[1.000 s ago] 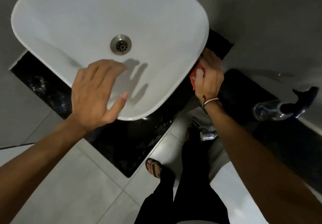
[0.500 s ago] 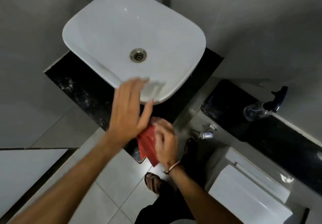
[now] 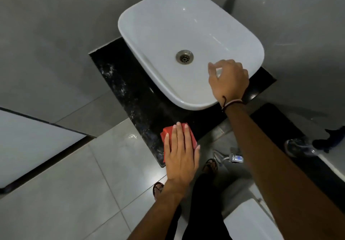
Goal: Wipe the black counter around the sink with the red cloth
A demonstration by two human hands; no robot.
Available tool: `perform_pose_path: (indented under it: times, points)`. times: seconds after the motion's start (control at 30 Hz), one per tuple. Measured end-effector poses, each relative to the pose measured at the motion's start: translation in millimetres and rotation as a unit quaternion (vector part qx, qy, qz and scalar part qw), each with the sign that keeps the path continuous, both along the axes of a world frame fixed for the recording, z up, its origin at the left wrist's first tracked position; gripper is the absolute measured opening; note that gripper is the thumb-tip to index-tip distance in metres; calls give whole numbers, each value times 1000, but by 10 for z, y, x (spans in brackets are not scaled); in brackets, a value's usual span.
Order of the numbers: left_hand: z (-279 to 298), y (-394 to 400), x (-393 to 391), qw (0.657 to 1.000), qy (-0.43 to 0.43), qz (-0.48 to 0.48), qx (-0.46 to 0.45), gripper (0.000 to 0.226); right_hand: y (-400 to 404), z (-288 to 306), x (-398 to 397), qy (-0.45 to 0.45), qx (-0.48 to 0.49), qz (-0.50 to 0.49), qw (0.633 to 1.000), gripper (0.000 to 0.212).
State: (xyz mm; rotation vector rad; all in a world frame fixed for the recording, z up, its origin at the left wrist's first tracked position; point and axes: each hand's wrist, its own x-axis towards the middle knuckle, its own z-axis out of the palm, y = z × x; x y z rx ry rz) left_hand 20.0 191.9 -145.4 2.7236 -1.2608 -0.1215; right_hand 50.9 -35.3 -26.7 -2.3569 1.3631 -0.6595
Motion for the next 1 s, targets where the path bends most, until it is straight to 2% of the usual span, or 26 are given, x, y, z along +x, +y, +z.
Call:
perform_pose_path:
  times: [0.17,0.27,0.4,0.53,0.7,0.9,1.0]
  points:
    - [-58,362,466,985,-34,-168,-12,75,-67,-61,26,3,-26,-15,1000,37]
    - [-44,519,629,979,-43,-199,-10,77,-29,-67,42,-5,-30,-12,999,33]
    - [-65,435,414,989,-61,-137,14,74,1,-46,53,-24,-22,-30,999,31]
    - [8,-78,133,998,-48,-50,2,71,-4,-66,72,-17,-27,-32,999,33]
    - [141,-662,22,1000,17,6,-5,73,-53,-80,69,36,-48,-20,998,39]
    - [11,47,384,989,-14,-150,1,72,-90,-119,50,44,-52,-21,997,46]
    - [-41,603,619,971,-33,-238,11,74,-100,-131,55,49,-49,-24,997,47]
